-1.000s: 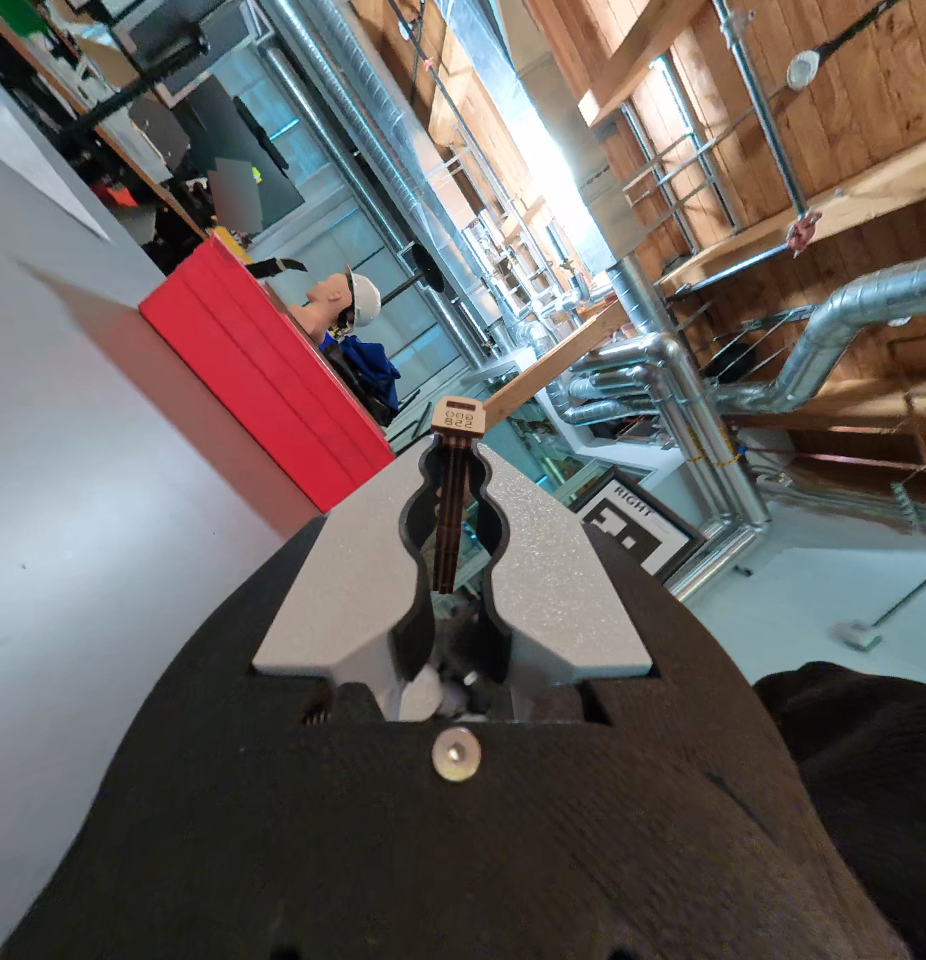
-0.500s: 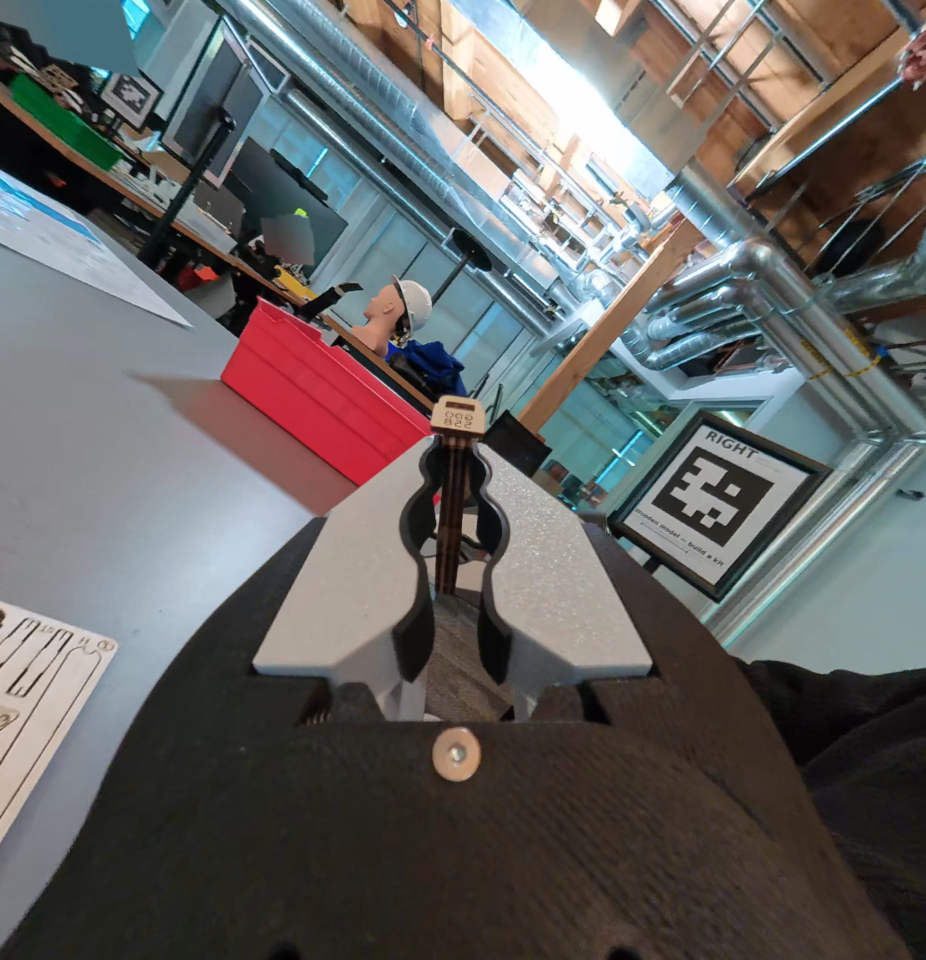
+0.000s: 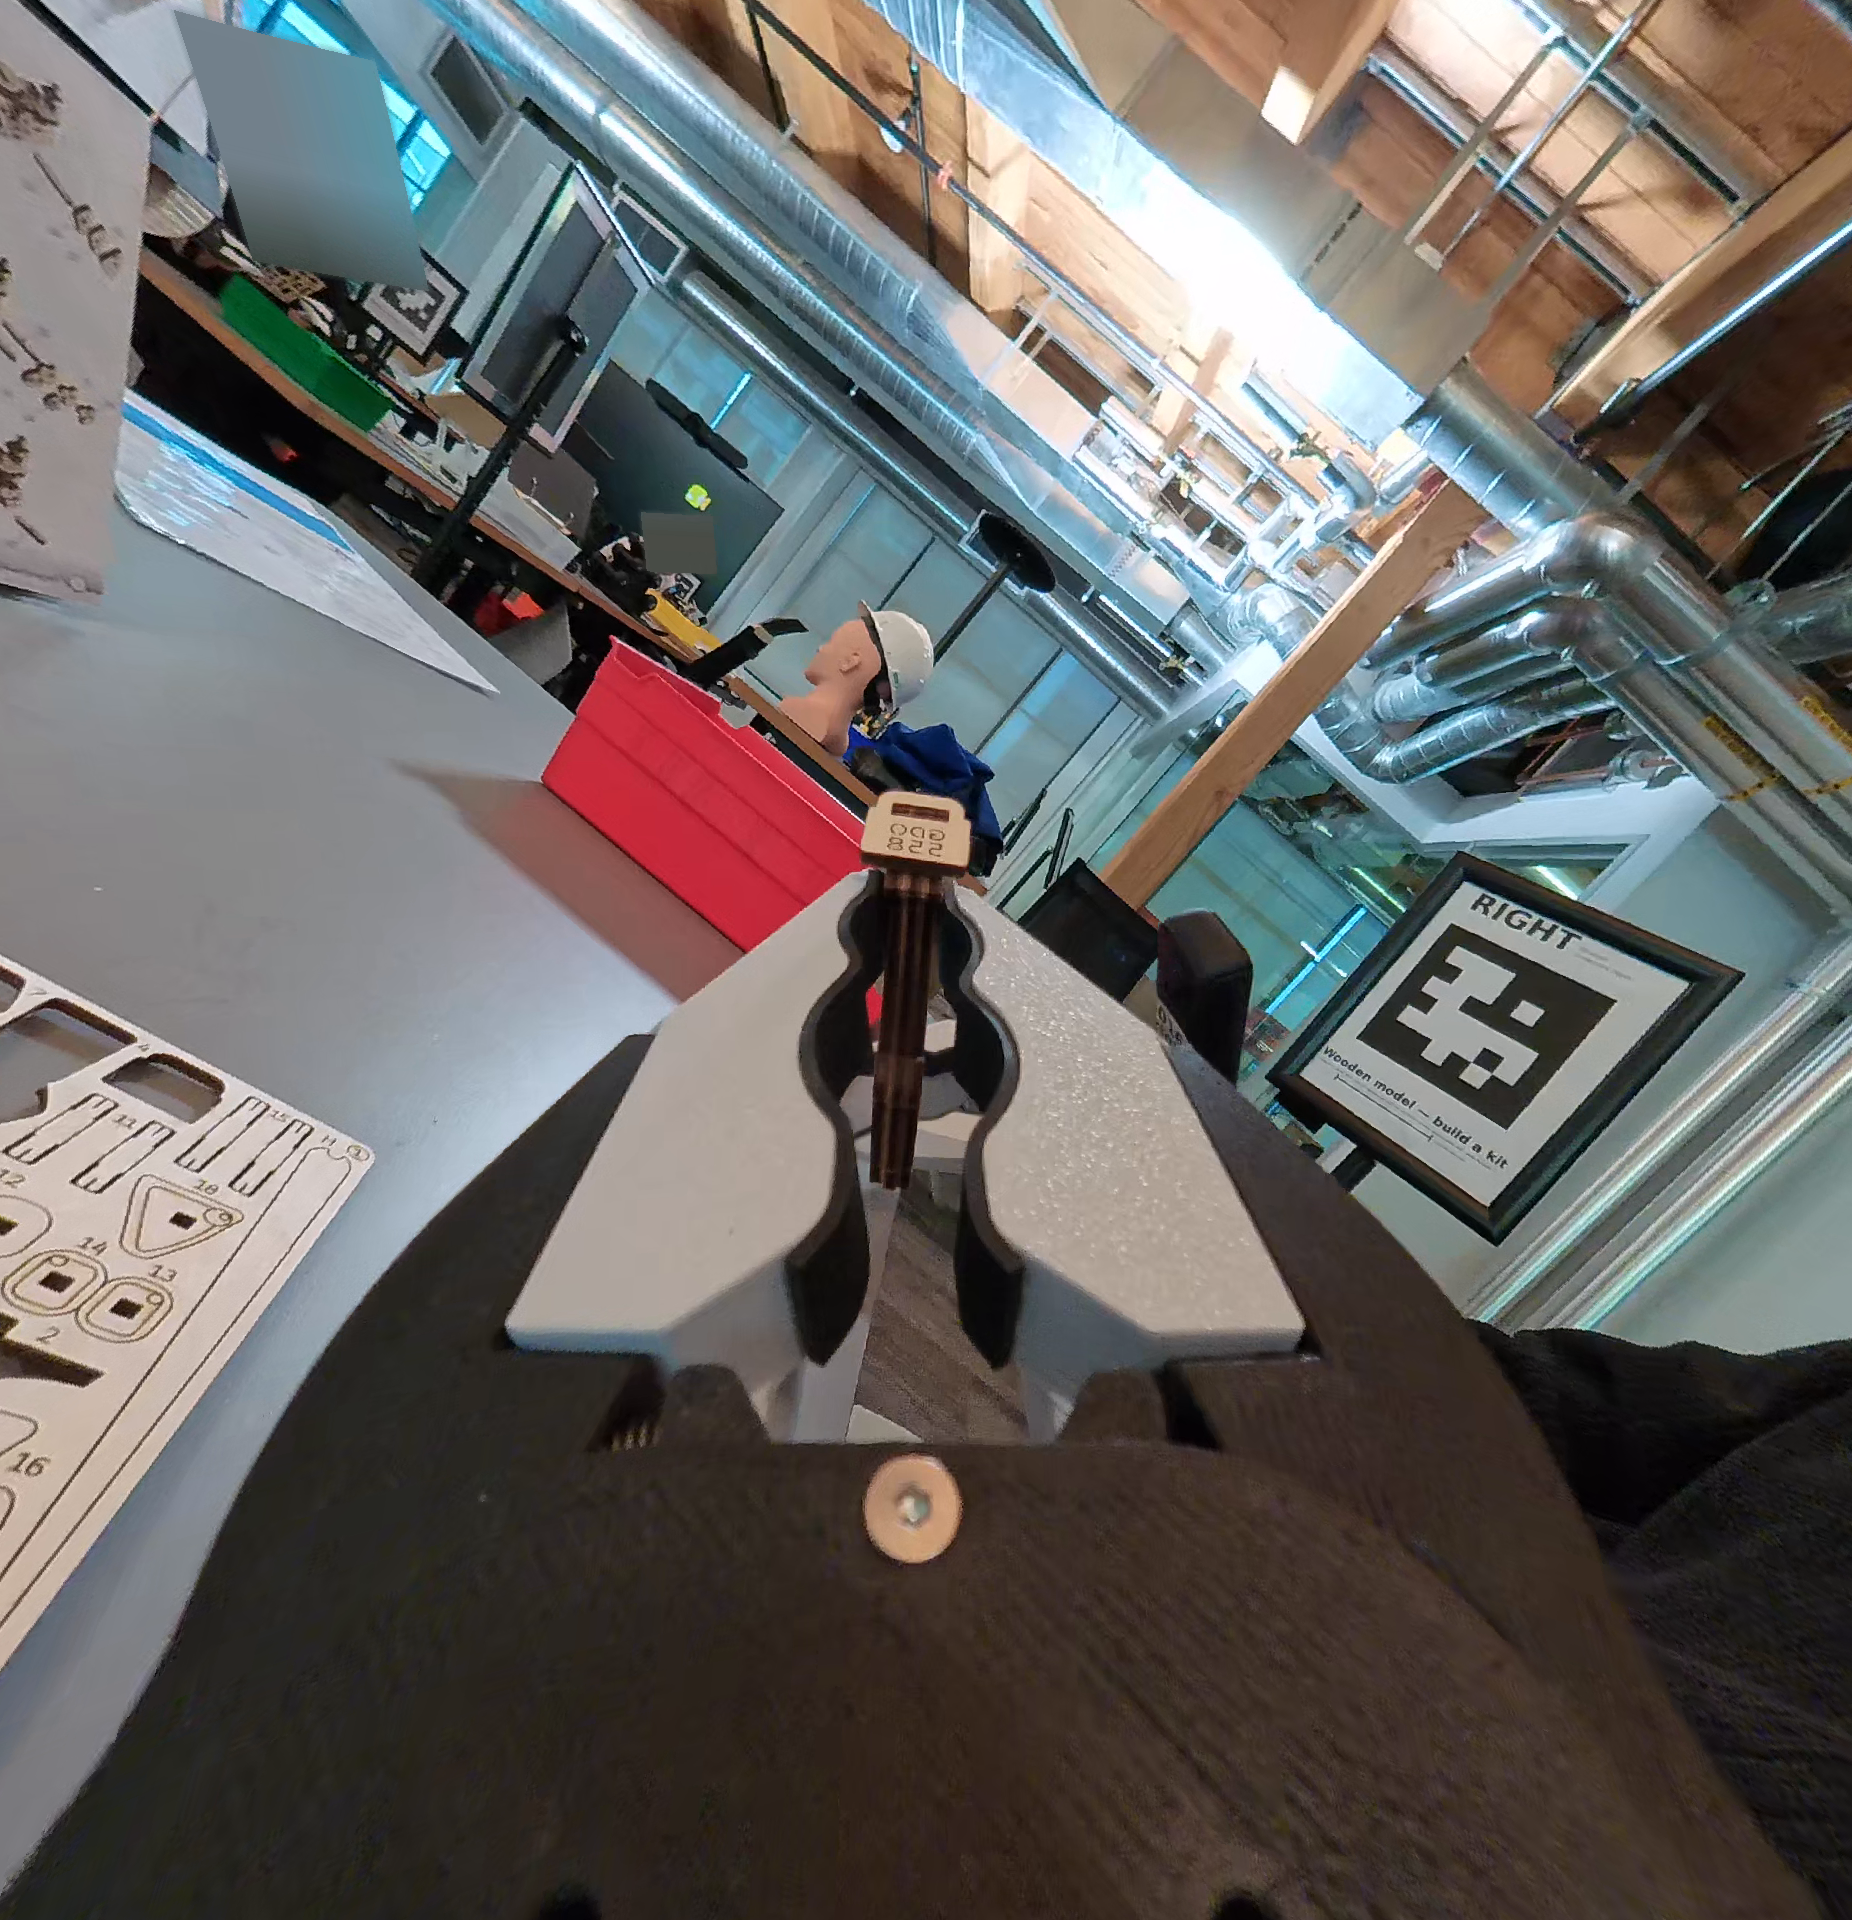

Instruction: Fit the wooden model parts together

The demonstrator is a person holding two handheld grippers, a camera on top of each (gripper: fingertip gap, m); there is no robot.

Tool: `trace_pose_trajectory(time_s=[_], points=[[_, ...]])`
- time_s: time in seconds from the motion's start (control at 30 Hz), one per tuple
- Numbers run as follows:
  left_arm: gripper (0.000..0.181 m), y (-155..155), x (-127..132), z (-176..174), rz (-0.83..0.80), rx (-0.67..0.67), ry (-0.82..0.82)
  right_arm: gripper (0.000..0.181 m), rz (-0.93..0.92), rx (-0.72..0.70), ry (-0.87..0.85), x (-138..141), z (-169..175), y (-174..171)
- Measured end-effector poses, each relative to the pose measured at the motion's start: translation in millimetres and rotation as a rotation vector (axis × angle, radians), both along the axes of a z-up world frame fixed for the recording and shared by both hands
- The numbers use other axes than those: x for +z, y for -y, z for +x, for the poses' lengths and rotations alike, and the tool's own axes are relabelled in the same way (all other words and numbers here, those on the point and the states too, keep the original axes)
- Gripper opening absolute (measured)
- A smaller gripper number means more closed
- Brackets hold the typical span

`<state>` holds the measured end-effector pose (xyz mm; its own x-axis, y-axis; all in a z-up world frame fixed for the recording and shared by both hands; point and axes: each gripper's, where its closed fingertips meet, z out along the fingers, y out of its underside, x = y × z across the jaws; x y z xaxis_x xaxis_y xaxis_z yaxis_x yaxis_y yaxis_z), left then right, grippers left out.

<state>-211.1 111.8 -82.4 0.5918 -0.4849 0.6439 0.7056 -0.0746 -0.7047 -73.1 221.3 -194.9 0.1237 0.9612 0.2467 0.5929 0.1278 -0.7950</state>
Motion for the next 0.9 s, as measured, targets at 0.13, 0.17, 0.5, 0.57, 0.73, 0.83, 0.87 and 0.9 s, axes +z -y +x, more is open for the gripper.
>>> trace_pose_trajectory(time_s=[0.13,0.17,0.5,0.57,0.73,0.83,0.87,0.9], points=[[0.006,-5,-2,7,-0.007,-0.028,0.009,0.05,-0.176,0.047,0.0,-11,-14,15],[0.006,-6,-1,8,-0.006,-0.03,0.01,0.047,-0.206,0.049,0.034,-19,-12,16],[0.006,-21,0,14,-0.002,-0.085,0.048,0.066,-0.134,0.162,0.051,-16,-1,53],[0.006,-25,1,17,0.002,-0.106,0.053,0.066,-0.05,0.185,0.009,-9,-8,54],[0.006,-38,4,22,0.008,-0.151,0.085,0.054,-0.282,0.179,-0.013,-18,-4,62],[0.006,-44,6,26,0.012,-0.178,0.096,0.046,-0.338,0.205,-0.024,-16,7,72],[0.006,-46,6,27,0.011,-0.188,0.099,0.049,-0.351,0.21,-0.027,-16,8,77],[0.006,-49,6,29,0.01,-0.197,0.102,0.052,-0.363,0.215,-0.03,-16,9,81]])
